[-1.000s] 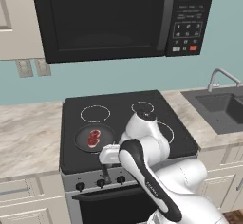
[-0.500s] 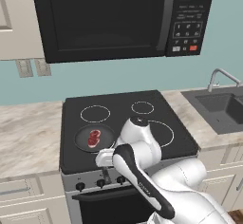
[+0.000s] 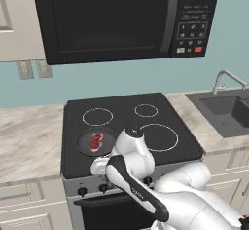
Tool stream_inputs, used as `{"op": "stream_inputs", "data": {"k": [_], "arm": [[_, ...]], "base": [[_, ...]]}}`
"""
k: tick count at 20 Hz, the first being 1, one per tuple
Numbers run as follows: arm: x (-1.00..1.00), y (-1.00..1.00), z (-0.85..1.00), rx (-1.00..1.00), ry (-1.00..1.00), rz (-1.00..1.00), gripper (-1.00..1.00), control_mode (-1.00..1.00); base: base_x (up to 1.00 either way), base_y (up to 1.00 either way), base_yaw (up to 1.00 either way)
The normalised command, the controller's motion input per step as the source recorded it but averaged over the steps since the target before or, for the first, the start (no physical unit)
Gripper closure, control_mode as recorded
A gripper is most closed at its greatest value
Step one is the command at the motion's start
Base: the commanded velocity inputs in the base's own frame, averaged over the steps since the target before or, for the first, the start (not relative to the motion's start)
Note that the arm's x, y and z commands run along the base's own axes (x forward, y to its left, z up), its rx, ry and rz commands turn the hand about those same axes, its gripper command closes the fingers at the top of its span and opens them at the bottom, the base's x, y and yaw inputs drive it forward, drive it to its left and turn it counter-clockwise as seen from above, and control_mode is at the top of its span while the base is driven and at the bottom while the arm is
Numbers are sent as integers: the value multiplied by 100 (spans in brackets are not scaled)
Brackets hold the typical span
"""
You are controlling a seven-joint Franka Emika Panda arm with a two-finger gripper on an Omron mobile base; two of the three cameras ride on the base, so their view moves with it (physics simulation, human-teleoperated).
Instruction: Pick up the pan with the steak in it and place it on the dining table. Then place the steak on the plate.
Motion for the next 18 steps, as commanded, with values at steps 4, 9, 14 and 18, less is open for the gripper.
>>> {"op": "stream_inputs", "data": {"k": [4, 9, 14, 18], "arm": [[11, 34, -18, 0, 0, 0, -100, -100], [0, 3, -1, 0, 0, 0, -100, -100], [0, -2, -5, 0, 0, 0, -100, -100], [0, -11, -1, 0, 0, 0, -100, -100]], "base": [[0, 0, 0], [0, 0, 0], [0, 0, 0], [0, 0, 0]]}}
